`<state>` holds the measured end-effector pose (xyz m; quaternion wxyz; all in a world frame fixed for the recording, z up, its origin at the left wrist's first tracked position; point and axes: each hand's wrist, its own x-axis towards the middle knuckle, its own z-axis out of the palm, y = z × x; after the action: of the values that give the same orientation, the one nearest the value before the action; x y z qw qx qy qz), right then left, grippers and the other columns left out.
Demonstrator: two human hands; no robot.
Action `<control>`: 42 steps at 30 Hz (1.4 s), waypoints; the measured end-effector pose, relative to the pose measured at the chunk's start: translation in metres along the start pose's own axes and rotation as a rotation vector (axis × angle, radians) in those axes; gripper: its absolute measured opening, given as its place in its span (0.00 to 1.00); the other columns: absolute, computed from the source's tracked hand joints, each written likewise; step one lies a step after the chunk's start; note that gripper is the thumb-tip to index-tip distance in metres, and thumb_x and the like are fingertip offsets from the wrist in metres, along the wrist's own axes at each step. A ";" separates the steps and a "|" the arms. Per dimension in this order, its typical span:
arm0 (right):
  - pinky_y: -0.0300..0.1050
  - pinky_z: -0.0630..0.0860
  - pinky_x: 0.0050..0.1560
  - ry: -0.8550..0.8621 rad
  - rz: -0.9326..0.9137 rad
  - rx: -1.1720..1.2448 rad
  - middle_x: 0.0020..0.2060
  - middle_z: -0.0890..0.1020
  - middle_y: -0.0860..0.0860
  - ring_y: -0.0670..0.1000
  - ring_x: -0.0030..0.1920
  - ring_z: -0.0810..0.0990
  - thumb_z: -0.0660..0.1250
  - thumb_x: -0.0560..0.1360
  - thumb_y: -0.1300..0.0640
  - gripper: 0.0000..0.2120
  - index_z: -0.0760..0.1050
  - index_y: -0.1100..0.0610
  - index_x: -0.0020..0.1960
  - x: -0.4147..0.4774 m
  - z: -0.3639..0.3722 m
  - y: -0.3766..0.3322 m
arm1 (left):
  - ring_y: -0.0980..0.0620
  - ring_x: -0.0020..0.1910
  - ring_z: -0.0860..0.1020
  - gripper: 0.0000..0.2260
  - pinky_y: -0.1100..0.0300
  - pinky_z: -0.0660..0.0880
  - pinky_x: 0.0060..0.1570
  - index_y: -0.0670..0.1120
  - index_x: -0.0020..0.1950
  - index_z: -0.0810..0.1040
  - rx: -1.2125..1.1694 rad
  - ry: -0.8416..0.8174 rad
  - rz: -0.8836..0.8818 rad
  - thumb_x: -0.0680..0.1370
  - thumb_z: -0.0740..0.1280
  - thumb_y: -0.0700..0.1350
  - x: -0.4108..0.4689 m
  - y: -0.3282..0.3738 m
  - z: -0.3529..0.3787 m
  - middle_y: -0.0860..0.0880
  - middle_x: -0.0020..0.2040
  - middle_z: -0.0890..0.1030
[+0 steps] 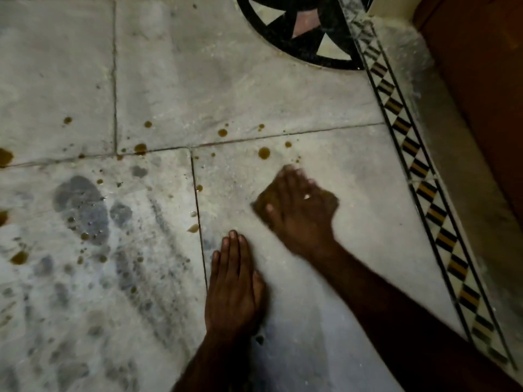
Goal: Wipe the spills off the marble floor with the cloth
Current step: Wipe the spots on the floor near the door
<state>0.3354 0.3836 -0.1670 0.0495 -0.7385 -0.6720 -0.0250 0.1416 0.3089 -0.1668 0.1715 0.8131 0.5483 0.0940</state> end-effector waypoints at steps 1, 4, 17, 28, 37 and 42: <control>0.61 0.59 0.80 -0.018 -0.132 0.004 0.81 0.62 0.61 0.62 0.81 0.62 0.52 0.86 0.43 0.32 0.60 0.62 0.82 -0.015 0.000 -0.011 | 0.40 0.79 0.61 0.28 0.45 0.55 0.77 0.35 0.78 0.62 -0.019 0.019 -0.006 0.79 0.54 0.47 0.000 -0.001 0.000 0.37 0.79 0.61; 0.60 0.61 0.80 -0.093 -0.350 0.011 0.82 0.61 0.58 0.58 0.83 0.59 0.56 0.85 0.43 0.32 0.60 0.59 0.83 -0.082 -0.013 -0.001 | 0.40 0.78 0.61 0.28 0.45 0.54 0.78 0.34 0.77 0.62 -0.031 0.063 -0.010 0.79 0.55 0.47 0.000 -0.004 0.002 0.37 0.79 0.62; 0.61 0.59 0.80 -0.060 -0.207 0.044 0.82 0.60 0.61 0.61 0.82 0.59 0.48 0.87 0.43 0.32 0.59 0.63 0.82 -0.016 -0.006 -0.029 | 0.42 0.79 0.59 0.28 0.45 0.56 0.77 0.35 0.78 0.61 -0.096 0.090 -0.026 0.80 0.54 0.47 0.001 -0.004 0.004 0.38 0.79 0.61; 0.58 0.55 0.81 -0.087 -0.152 0.068 0.82 0.61 0.61 0.60 0.82 0.60 0.49 0.85 0.40 0.35 0.57 0.64 0.82 0.006 -0.004 -0.044 | 0.44 0.80 0.54 0.28 0.50 0.47 0.79 0.36 0.79 0.57 -0.229 0.208 -0.194 0.81 0.53 0.45 -0.005 -0.029 -0.021 0.40 0.80 0.57; 0.57 0.56 0.82 -0.114 -0.680 0.108 0.83 0.59 0.56 0.56 0.83 0.57 0.54 0.85 0.41 0.32 0.59 0.59 0.83 -0.058 -0.008 -0.097 | 0.40 0.77 0.63 0.28 0.48 0.51 0.77 0.34 0.77 0.64 0.035 0.143 -0.270 0.79 0.54 0.47 -0.052 -0.093 -0.036 0.37 0.78 0.63; 0.57 0.51 0.83 -0.143 -0.356 0.065 0.84 0.56 0.58 0.58 0.83 0.56 0.48 0.85 0.39 0.35 0.54 0.60 0.84 0.003 -0.004 -0.081 | 0.42 0.79 0.59 0.30 0.47 0.51 0.78 0.35 0.78 0.61 0.050 0.088 -0.294 0.79 0.54 0.48 -0.066 -0.099 -0.043 0.38 0.79 0.60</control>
<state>0.2557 0.3935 -0.1593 0.0204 -0.6059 -0.7942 0.0409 0.0161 0.2890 -0.1623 0.1388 0.7232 0.6705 0.0898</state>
